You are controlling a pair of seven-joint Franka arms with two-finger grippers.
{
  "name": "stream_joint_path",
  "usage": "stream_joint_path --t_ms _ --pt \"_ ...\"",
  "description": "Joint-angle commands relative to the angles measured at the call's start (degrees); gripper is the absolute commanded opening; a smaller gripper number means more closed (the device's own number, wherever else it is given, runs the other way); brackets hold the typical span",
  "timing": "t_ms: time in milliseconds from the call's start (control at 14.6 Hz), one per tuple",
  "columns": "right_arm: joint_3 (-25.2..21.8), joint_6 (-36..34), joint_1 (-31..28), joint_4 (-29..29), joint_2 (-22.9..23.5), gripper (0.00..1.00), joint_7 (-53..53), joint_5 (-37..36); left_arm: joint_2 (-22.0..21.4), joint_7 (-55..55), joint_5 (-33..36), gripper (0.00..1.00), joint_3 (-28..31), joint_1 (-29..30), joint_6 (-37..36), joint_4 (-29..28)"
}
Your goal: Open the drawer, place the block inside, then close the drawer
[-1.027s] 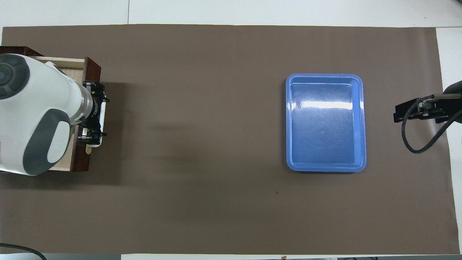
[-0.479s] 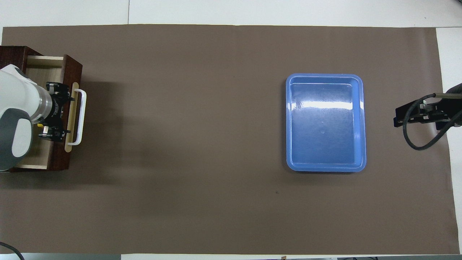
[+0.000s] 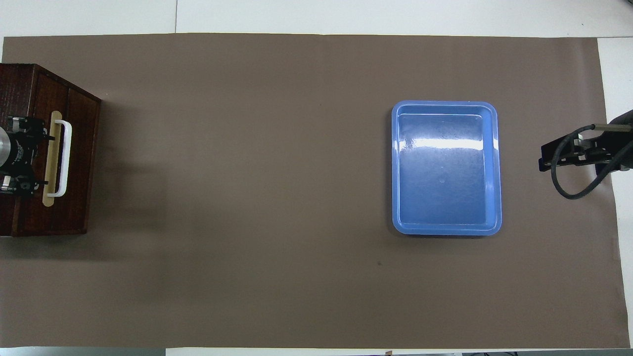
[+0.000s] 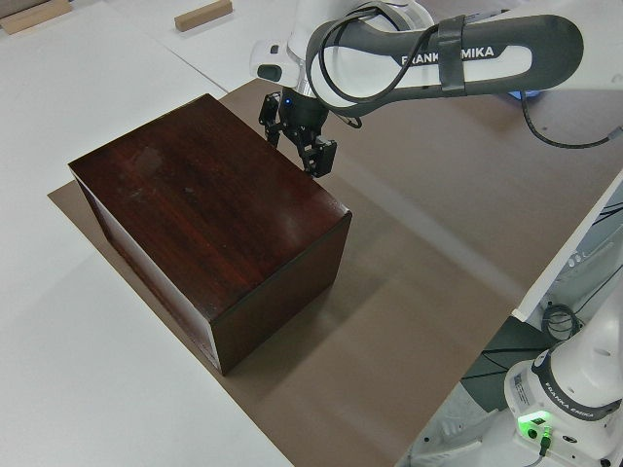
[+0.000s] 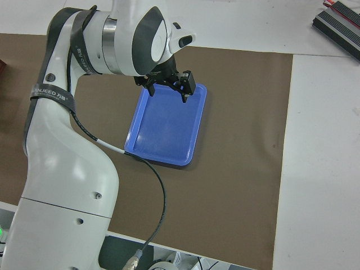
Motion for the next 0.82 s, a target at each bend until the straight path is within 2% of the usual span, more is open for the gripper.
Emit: stream_joint_path --t_ms 0,137,274,342,479,616,685,753 --pt "-0.4 0.2 0.4 0.5 0.0 1.00 -1.3 -1.3 -0.8 6.4 0.7 1.00 -0.2 -4.8 -8.3 5.3" --pt "-0.2 0.7 0.4 0.6 0.1 1.00 -3.6 -3.8 -3.1 16.9 -1.6 1.00 -1.4 -5.8 -17.7 9.4" --pt "0.0 0.7 0.4 0.9 0.1 1.00 -3.5 -3.4 -5.4 30.6 -6.4 1.00 -1.8 -7.4 -26.1 13.6" --pt "0.0 0.6 0.4 0.9 -0.1 1.00 -3.5 -3.1 -6.0 38.1 -6.7 1.00 -1.9 -8.5 -30.3 14.8" --pt "0.0 0.5 0.4 0.9 -0.4 1.00 -3.6 -3.0 -7.0 54.8 -6.8 1.00 -1.6 -11.9 -33.2 15.0" --pt "0.1 0.5 0.3 0.9 -0.4 1.00 -3.7 -3.0 -4.7 58.3 -7.1 1.00 -1.5 -12.4 -33.5 15.4" --pt "0.1 0.5 0.3 0.9 -0.4 1.00 -3.7 -3.0 -2.7 58.7 -7.1 1.00 -1.4 -13.0 -35.3 17.8" --pt "0.1 0.6 0.4 0.9 -0.5 1.00 -3.7 -3.0 0.3 60.1 -9.4 1.00 -1.3 -13.2 -38.9 24.2"
